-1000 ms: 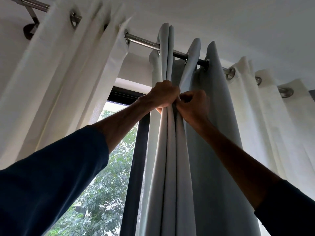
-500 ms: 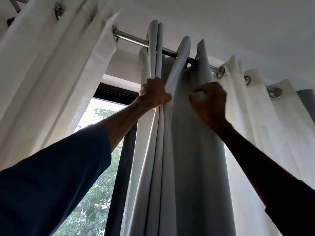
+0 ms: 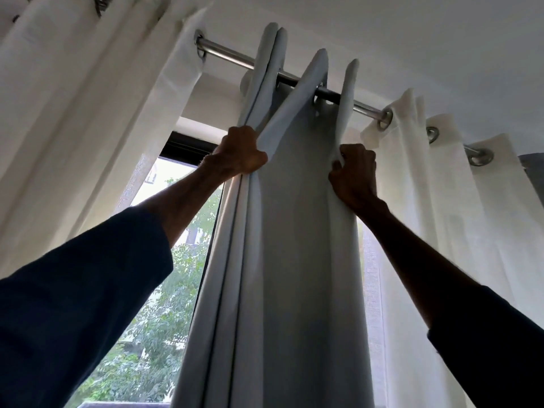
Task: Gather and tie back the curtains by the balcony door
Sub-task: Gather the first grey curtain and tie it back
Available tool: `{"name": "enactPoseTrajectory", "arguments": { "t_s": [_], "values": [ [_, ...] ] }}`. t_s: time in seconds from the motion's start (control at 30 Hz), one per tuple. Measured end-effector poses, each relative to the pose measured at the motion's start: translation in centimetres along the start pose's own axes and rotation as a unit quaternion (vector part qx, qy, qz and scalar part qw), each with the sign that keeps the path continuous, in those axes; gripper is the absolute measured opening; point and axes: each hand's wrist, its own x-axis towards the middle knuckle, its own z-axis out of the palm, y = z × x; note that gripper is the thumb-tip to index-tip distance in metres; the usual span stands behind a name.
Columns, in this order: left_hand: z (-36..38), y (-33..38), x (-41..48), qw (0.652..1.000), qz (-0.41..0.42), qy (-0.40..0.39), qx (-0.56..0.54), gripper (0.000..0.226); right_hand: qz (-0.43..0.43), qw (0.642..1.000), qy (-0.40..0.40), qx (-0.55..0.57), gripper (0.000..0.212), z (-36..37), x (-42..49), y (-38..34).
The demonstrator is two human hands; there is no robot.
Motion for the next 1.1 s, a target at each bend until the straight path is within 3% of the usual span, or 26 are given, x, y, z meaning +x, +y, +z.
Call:
{"name": "enactPoseTrajectory", "arguments": {
  "t_s": [0.1, 0.3, 0.47, 0.63, 0.7, 0.77, 0.83, 0.9, 1.03, 1.1],
  "values": [
    [-0.4, -1.0, -0.3, 0.999, 0.007, -0.002, 0.037, 0.073, -0.002, 1.000, -0.006, 0.015, 0.006, 0.4, 0.3, -2.2],
    [0.2, -0.3, -0.6, 0.999, 0.031, 0.023, 0.035, 0.037, -0.012, 0.999, 0.006, 0.029, 0.015, 2.2, 0.8, -4.4],
    [1.3, 1.6, -0.5, 0.998, 0.056, 0.028, 0.017, 0.041, -0.038, 0.998, 0.020, 0.053, 0.013, 3.2, 0.7, -3.8],
    [2.0, 3.9, -1.5, 0.997, 0.055, 0.023, 0.047, 0.052, -0.093, 0.994, -0.001, 0.049, 0.024, 3.1, -0.7, -3.0],
    [2.2, 4.5, -2.0, 0.997, 0.052, 0.020, 0.062, 0.043, -0.084, 0.995, -0.004, 0.058, 0.024, 2.5, -0.8, -1.2],
    [2.1, 4.6, -2.2, 0.997, 0.049, 0.013, 0.064, 0.034, -0.028, 0.998, 0.008, 0.064, 0.009, 2.0, -0.5, 1.3],
    [1.8, 4.6, -2.1, 0.997, 0.047, 0.007, 0.055, 0.028, 0.041, 0.998, 0.016, 0.042, 0.038, 1.4, 0.5, 2.9],
    [1.5, 4.8, -1.9, 0.998, 0.038, 0.010, 0.048, 0.030, 0.090, 0.995, 0.015, 0.038, 0.049, 0.9, 2.4, 3.0],
    [1.6, 5.3, -1.6, 0.998, 0.037, 0.040, 0.041, 0.029, 0.075, 0.996, 0.028, 0.031, 0.048, 0.4, 6.4, 1.4],
    [1.8, 5.3, -1.6, 0.997, 0.041, 0.050, 0.044, 0.038, 0.040, 0.999, -0.016, 0.028, 0.059, 0.8, 7.2, 0.0]
  ]
}}
